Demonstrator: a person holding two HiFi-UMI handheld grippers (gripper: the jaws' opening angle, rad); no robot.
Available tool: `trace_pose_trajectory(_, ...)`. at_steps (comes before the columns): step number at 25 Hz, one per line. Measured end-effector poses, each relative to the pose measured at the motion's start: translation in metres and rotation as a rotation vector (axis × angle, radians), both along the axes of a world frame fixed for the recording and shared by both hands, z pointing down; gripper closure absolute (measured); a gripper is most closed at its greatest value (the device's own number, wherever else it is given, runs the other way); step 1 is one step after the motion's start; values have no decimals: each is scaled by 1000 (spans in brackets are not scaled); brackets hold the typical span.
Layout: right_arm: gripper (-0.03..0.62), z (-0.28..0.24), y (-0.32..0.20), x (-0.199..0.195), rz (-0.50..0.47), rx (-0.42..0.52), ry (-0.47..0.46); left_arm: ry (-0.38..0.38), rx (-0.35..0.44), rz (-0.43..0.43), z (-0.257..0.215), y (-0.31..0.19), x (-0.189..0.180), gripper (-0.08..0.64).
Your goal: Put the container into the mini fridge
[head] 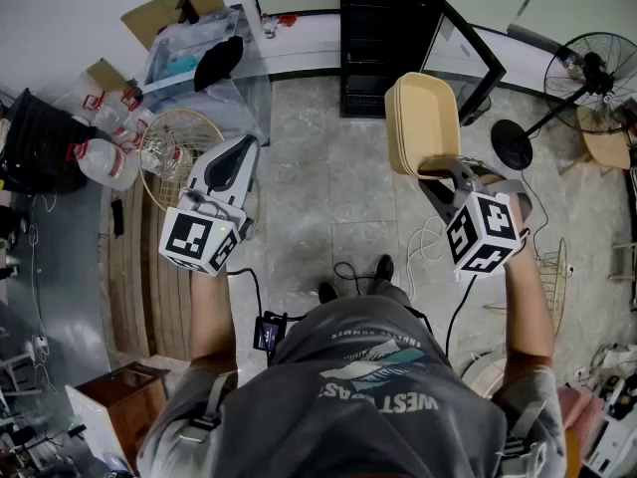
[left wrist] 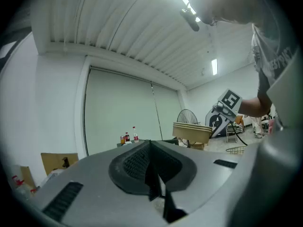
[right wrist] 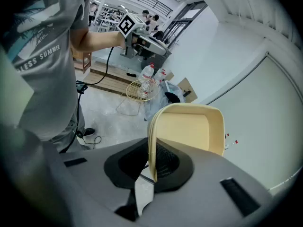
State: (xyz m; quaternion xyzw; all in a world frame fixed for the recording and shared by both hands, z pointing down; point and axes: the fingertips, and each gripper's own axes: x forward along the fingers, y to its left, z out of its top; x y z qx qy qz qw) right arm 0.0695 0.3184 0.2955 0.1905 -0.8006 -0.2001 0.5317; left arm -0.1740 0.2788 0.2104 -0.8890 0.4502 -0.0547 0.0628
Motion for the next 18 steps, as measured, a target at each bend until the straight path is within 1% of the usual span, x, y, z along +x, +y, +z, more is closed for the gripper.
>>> trace_pose_trajectory(4,549,-1,-11,7,-1,9,-6,-6,7,-6,-3,-7,7,540)
trace_pose_trajectory(11,549,5,-27,27,-24,3,-18,-27,-11,-26,3,-15,29,538)
trace_pose_trajectory(15,548,9,-43,45,-38,-10,-33,-38,-14,-48,3,-27,50,538)
trace_pose_trajectory(18,548,10,-59,59,-60,-24,-64,-54,-19,-74,1,-37,67,539)
